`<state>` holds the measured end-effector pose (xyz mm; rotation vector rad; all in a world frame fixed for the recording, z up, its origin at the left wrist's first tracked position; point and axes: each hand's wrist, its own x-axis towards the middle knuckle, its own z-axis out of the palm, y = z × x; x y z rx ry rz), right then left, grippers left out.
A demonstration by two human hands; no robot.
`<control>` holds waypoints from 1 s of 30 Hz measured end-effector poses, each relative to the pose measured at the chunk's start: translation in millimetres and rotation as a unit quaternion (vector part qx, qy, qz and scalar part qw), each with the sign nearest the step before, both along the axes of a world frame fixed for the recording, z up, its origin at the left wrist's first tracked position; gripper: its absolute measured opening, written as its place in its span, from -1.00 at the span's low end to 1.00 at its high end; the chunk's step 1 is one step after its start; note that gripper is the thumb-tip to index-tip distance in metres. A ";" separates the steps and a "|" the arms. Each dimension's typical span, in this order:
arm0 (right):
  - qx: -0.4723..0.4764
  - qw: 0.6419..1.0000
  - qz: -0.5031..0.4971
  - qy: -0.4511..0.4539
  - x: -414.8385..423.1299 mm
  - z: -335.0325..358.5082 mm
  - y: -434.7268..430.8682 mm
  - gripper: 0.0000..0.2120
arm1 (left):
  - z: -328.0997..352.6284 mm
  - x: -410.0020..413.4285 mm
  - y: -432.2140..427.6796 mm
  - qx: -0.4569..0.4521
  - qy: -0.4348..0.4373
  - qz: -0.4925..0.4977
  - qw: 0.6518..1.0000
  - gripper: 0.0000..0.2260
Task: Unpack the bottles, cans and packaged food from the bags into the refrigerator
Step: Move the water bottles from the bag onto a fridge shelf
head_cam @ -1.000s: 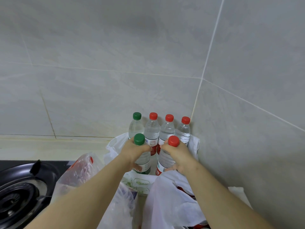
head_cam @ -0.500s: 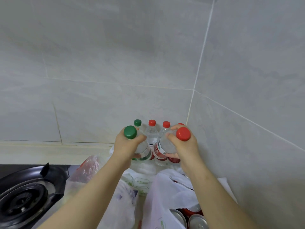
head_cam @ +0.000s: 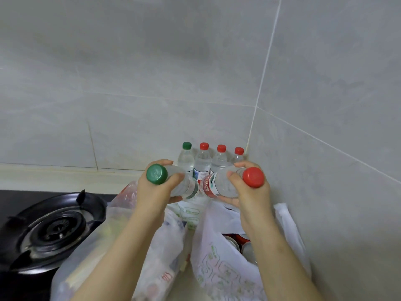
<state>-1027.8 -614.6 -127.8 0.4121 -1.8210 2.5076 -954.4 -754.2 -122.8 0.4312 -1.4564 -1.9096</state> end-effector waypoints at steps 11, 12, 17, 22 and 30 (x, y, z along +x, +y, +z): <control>-0.059 0.996 0.061 -0.016 53.2 2.0 2.8 -0.73 | -5.5 67.4 0.3 -0.007 0.016 0.064 0.998 -0.69; -0.063 0.995 0.072 -0.020 58.9 3.5 1.4 -0.75 | -5.2 76.5 -2.1 -0.008 0.015 0.069 0.997 -0.67; -0.058 0.989 0.133 -0.038 97.0 7.0 -17.4 -0.80 | -4.3 134.3 -19.3 -0.010 0.014 0.116 0.993 -0.68; -0.053 0.974 0.216 -0.050 155.3 4.4 -54.2 -0.81 | -7.5 216.5 -38.7 -0.044 -0.016 0.182 0.982 -0.70; 0.011 0.921 0.387 -0.053 292.2 -9.8 -109.1 -0.73 | -11.2 381.5 -39.2 -0.047 -0.081 0.334 0.938 -0.74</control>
